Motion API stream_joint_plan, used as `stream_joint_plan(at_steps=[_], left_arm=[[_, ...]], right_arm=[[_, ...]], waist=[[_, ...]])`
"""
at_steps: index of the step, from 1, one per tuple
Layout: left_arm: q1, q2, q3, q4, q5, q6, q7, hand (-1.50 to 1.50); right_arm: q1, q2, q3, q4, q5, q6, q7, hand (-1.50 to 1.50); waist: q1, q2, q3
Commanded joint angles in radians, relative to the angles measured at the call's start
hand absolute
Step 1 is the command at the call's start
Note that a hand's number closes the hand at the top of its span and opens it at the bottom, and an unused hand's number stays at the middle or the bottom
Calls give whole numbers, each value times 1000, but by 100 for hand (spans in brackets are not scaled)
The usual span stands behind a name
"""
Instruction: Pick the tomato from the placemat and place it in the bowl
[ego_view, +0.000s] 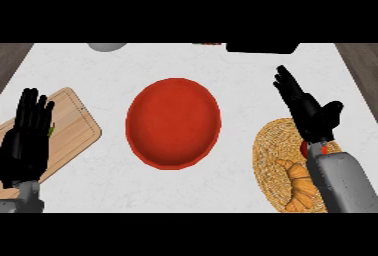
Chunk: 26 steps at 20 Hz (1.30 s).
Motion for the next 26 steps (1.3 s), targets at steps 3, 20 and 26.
stream_joint_plan(at_steps=[3,20,26], left_arm=[[-11,56,-33,24,-71,3,45,0],[-75,112,-107,-23,-186,-26,247,0],[-101,96,-8,99,-166,-125,164,0]], right_arm=[[-72,-159,-33,-100,-119,316,-159,150],[252,-647,-243,330,302,361,-1004,-150],[135,-687,-230,278,302,443,-855,-150]], waist=[[-19,-4,44],[-6,-1,42],[-6,-1,40]])
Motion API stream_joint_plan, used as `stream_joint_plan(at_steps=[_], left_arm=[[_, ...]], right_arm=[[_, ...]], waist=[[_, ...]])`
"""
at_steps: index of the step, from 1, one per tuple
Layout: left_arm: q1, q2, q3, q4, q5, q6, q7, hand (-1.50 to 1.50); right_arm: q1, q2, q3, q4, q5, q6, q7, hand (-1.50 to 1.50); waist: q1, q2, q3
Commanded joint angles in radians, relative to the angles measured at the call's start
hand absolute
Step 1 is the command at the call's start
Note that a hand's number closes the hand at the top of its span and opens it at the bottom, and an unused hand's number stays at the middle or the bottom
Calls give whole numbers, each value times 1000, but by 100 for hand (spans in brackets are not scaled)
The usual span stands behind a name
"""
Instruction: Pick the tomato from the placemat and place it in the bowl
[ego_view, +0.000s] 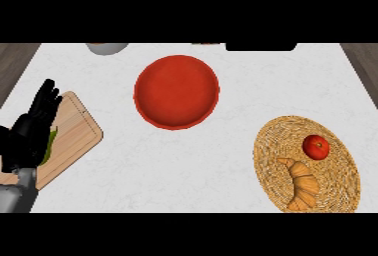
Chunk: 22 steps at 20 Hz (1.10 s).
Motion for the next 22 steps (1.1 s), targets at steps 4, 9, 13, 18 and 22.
stream_joint_plan(at_steps=[4,9,13,18,22], left_arm=[[3,-34,-11,8,-48,-8,6,0],[-56,-34,11,45,-39,-26,18,0],[-43,-29,10,-15,-53,-25,45,0],[-40,-48,26,14,-47,-51,25,0],[-13,-68,21,-4,-78,-27,31,0]], right_arm=[[-159,-27,51,-106,2,129,183,-150],[-231,-93,193,-80,180,146,177,-150],[-291,-46,286,-68,276,162,265,-150],[-385,11,385,3,377,238,283,-150],[-387,12,443,-10,421,301,269,-150]], waist=[[6,-3,-2],[17,2,-2],[24,1,-1],[27,3,-1],[18,2,-1]])
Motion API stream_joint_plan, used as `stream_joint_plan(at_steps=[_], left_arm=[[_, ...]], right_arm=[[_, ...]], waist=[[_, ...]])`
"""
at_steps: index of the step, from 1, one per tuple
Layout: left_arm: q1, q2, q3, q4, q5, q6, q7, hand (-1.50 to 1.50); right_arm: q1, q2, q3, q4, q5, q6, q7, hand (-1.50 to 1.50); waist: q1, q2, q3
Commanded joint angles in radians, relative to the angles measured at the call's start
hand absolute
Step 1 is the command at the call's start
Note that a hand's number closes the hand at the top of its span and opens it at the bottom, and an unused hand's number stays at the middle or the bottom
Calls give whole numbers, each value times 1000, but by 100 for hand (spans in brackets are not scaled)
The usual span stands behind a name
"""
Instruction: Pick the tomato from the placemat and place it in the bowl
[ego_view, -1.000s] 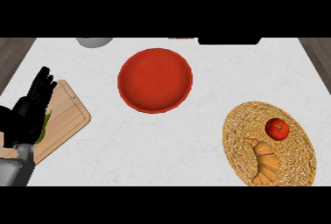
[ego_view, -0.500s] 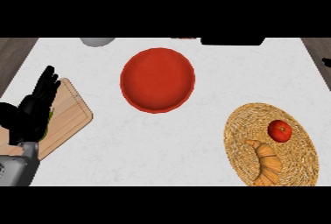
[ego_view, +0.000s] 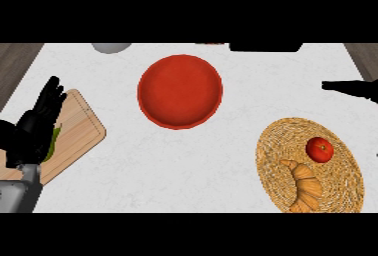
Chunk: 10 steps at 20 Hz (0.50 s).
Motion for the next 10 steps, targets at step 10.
stream_joint_plan(at_steps=[10], left_arm=[[83,-47,23,-71,-42,-22,-4,0]], right_arm=[[16,53,131,92,278,-72,-68,-150]], waist=[[-11,-2,1]])
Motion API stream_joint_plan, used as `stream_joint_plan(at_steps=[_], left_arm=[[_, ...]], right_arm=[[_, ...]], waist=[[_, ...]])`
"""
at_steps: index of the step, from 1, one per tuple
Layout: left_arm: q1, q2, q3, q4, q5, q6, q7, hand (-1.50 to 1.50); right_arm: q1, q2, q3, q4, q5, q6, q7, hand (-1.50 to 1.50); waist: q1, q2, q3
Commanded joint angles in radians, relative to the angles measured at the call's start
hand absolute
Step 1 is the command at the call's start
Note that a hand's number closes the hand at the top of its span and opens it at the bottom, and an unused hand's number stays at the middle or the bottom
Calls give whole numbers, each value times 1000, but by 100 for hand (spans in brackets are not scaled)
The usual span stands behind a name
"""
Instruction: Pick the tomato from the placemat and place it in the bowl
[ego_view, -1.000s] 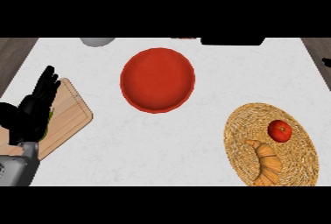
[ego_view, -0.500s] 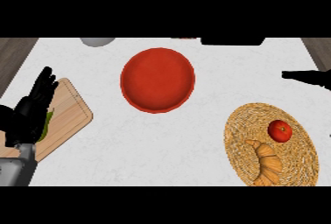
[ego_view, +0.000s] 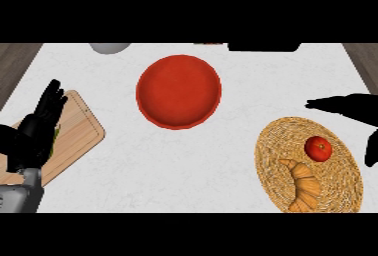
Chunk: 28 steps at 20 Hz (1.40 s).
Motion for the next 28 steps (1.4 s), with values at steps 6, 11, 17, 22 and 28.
stream_joint_plan(at_steps=[6,11,17,22,28], left_arm=[[-20,-14,66,31,-9,-41,-3,0],[-1,-59,43,-9,-60,-33,26,0],[27,-74,57,-56,-86,-54,38,0],[-13,-86,112,22,-83,-90,-6,0],[-16,-115,120,63,-127,-103,-39,0]], right_arm=[[36,105,-54,18,131,-201,-29,-150],[73,109,-70,72,195,-188,-88,-150],[44,178,-87,153,271,-197,-98,-150],[121,214,-121,142,315,-256,-95,-150],[126,243,-165,178,369,-302,-110,-150]], waist=[[-7,-2,0],[-7,-1,0],[-1,-1,0],[-6,0,0],[-8,-1,0]])
